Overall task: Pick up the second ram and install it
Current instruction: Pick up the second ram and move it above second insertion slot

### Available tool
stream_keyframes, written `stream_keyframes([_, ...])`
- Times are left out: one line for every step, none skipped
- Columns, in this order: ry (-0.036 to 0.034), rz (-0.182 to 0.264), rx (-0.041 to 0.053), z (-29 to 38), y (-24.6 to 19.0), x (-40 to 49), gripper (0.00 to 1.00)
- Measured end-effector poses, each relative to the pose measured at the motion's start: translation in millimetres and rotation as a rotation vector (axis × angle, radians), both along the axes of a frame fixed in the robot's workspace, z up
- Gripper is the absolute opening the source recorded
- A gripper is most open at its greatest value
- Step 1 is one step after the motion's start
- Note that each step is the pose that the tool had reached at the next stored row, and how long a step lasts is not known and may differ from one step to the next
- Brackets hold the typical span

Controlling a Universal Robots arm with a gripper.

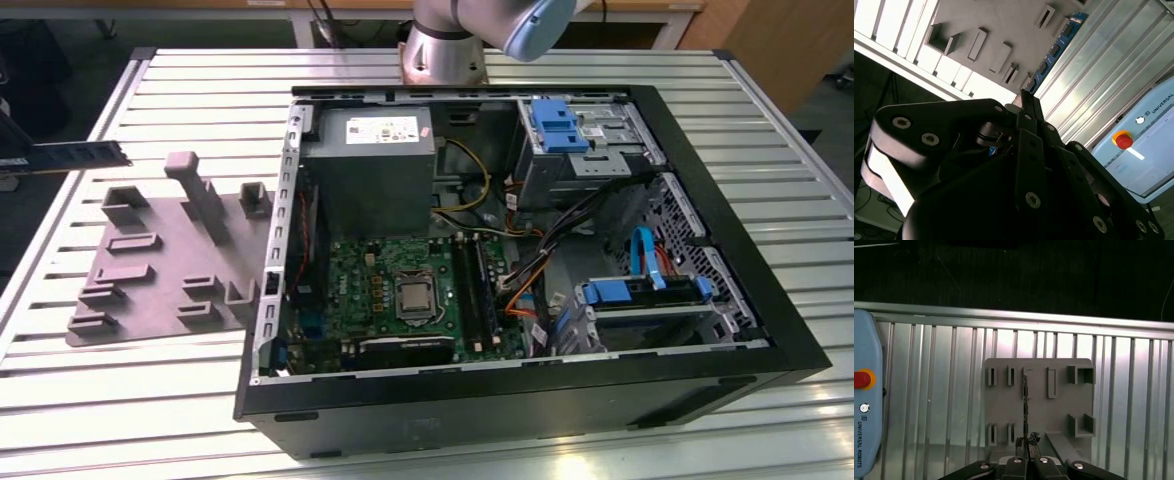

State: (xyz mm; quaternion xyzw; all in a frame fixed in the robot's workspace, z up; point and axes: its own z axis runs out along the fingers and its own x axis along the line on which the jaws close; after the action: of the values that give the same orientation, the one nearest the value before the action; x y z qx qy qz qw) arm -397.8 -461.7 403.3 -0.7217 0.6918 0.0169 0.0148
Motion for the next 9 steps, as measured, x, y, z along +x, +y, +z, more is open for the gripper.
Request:
stream_keyframes([-0.0001, 0.000, 0.0001, 0.7, 0.0, 0.0, 0.12])
stream_keyframes([-0.0001, 0.000, 0.0000, 1.6, 0.0, 0.0, 0.12])
stream_keyframes([-0.0002, 0.000, 0.0000, 2.4, 0.0, 0.0, 0.12])
stream_keyframes([-0.0002, 0.000, 0.0000, 3.2, 0.0, 0.0, 0.12])
stream_keyframes([-0.0003, 0.000, 0.0001, 3.9, 0.0, 0.0, 0.12])
stream_keyframes([-0.0004, 0.000, 0.0001, 4.6, 0.0, -0.1, 0.12])
stream_keyframes([-0.0005, 0.000, 0.0001, 5.4, 0.0, -0.1, 0.12])
stream_keyframes([-0.0005, 0.000, 0.0001, 6.2, 0.0, -0.1, 0.12])
stream_keyframes([-0.0006, 0.000, 0.0001, 6.9, 0.0, -0.1, 0.12])
